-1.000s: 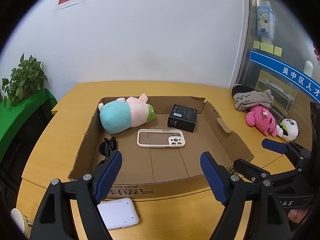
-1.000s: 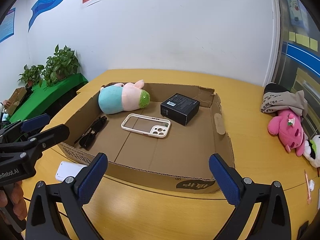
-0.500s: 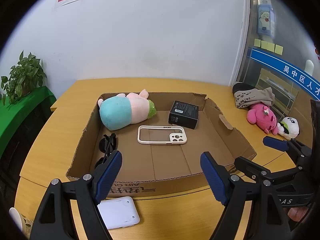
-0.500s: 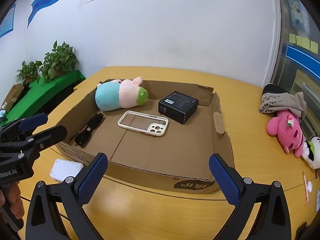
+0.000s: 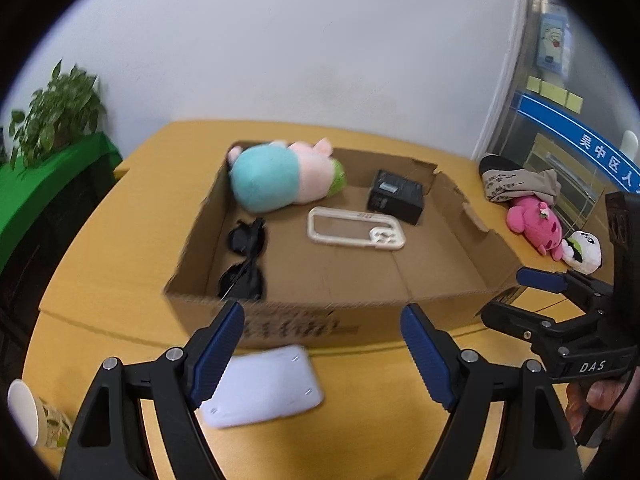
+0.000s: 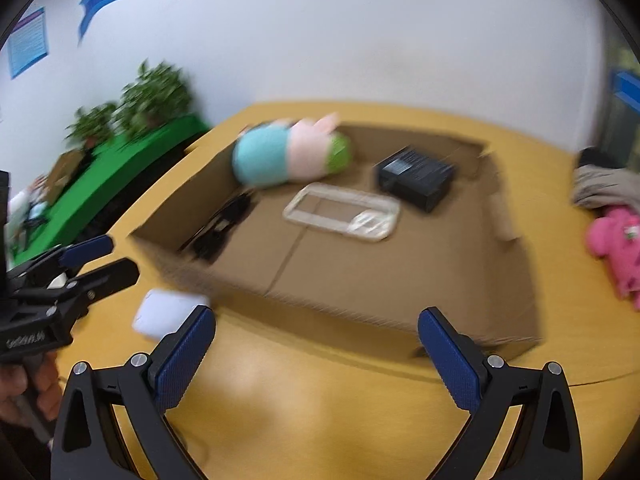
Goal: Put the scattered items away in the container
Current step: 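Close both grippers on the white folding phone stand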
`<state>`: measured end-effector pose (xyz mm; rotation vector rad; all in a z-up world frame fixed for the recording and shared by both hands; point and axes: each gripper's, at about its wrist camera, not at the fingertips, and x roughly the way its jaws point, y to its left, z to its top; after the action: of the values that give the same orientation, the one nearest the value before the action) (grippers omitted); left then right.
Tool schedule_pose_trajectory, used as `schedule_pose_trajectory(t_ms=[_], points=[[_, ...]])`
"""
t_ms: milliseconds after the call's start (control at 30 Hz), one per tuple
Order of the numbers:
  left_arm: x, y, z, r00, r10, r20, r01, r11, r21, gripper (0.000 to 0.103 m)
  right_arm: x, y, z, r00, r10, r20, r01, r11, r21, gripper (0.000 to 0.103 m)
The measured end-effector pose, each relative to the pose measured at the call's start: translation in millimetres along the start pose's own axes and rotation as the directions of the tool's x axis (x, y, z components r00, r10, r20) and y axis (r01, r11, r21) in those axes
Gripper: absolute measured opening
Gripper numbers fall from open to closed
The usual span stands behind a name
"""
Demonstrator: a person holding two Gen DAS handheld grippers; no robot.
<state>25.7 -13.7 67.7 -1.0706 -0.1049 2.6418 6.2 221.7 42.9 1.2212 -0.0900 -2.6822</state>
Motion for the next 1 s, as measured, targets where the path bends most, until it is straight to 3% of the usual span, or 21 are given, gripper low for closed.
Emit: schedule_pose_trajectory(t_ms=[133, 267, 400, 533, 633, 667, 700, 767, 867, 1000], points=[[11.4, 41.7, -20.9, 0.997, -0.004, -0.080, -0.003, 0.996, -0.086, 0.081, 37.4, 25.4, -7.4, 0.977, 0.188, -0.098, -0.190, 0.982, -0.016, 0.103], [34.3, 80.5, -37.8, 0.988, -0.042, -0.145, 0.016, 0.984, -0.180, 0.080, 84.3, 47.7, -14.0, 0.926, 0.324, -0.194, -0.324, 0.946, 0.034, 0.103], [59.5, 111.6, -47.8, 0.977, -0.063, -0.204, 0.009, 0.967, -0.253, 0.079, 123.2, 61.6, -17.1, 0.897, 0.358, -0.260, -0.357, 0.933, 0.051, 0.103], [76.5, 126.9, -51.1, 0.965, -0.163, -0.207, 0.093, 0.946, -0.311, 0.079, 143.7, 70.9, -15.3, 0.891, 0.381, -0.248, -0.383, 0.923, 0.042, 0.101], [86.3, 126.2, -47.5, 0.945, -0.253, -0.208, 0.175, 0.927, -0.332, 0.074, 150.9, 83.9, -11.9, 0.875, 0.411, -0.256, -0.425, 0.905, 0.001, 0.094], [88.7, 123.4, -47.0, 0.938, -0.271, -0.217, 0.192, 0.926, -0.325, 0.069, 152.0, 89.7, -12.2, 0.875, 0.410, -0.258, -0.430, 0.902, -0.026, 0.083], [90.6, 120.1, -47.1, 0.932, -0.284, -0.226, 0.204, 0.925, -0.321, 0.062, 151.8, 94.7, -13.5, 0.883, 0.392, -0.259, -0.419, 0.906, -0.057, 0.081], [91.0, 116.0, -48.3, 0.932, -0.275, -0.235, 0.197, 0.930, -0.309, 0.061, 146.6, 101.6, -18.4, 0.910, 0.332, -0.247, -0.370, 0.920, -0.127, 0.074], [83.9, 112.9, -50.6, 0.937, -0.281, -0.208, 0.207, 0.925, -0.318, 0.050, 134.6, 96.6, -23.3, 0.936, 0.294, -0.192, -0.325, 0.933, -0.155, 0.064], [64.4, 86.7, -47.0, 0.949, -0.278, -0.146, 0.238, 0.940, -0.243, 0.049, 99.4, 91.9, -32.2, 0.961, 0.266, -0.076, -0.277, 0.926, -0.257, 0.064]])
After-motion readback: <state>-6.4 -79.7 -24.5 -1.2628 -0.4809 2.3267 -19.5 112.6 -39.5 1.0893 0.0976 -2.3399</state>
